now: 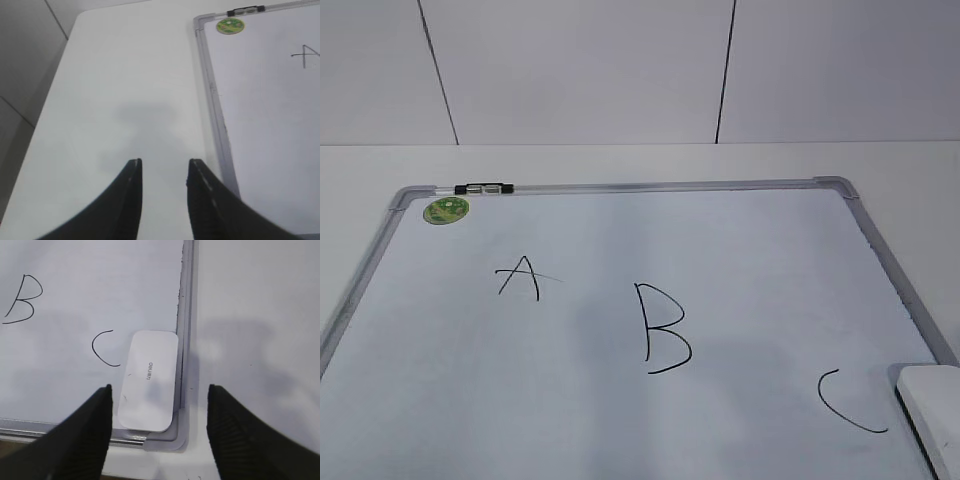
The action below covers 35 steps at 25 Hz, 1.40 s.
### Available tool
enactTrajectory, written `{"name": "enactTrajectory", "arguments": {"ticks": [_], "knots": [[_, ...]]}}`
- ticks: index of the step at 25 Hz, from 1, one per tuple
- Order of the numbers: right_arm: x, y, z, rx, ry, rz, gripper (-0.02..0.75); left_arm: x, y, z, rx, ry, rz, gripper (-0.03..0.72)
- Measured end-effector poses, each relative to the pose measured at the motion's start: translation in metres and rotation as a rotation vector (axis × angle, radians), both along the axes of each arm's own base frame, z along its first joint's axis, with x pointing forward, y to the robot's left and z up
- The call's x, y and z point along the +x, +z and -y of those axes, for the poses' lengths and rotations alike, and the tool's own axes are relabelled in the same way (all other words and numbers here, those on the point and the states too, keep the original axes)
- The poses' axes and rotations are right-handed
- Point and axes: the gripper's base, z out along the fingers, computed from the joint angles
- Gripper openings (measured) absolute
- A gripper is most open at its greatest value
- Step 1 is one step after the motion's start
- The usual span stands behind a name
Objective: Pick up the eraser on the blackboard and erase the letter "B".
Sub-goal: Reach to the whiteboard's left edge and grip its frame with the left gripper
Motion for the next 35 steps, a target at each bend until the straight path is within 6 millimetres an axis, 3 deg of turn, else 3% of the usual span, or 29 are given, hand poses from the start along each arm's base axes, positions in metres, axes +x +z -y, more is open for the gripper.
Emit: {"name": "enactTrajectory", "arguments": {"ticks": [7,23,28,35], "knots": [[0.019,0.009,-0.003,0.034,-0.039,-0.111,0.449,0.000,0.000,-0.001,0.014,0.009,0.003,0.239],[0.066,-0.003,-0.009,0.093,-0.152,-0.397,0.449,0.003,0.000,0.000,0.001,0.001,-0.015,0.239],[0.084,-0.011,-0.015,0.130,-0.179,-0.518,0.449,0.030,0.004,-0.002,-0.009,0.000,-0.174,0.239],[0.102,-0.024,-0.023,0.160,-0.185,-0.672,0.449,0.066,0.031,-0.001,-0.042,-0.022,-0.268,0.239]]}}
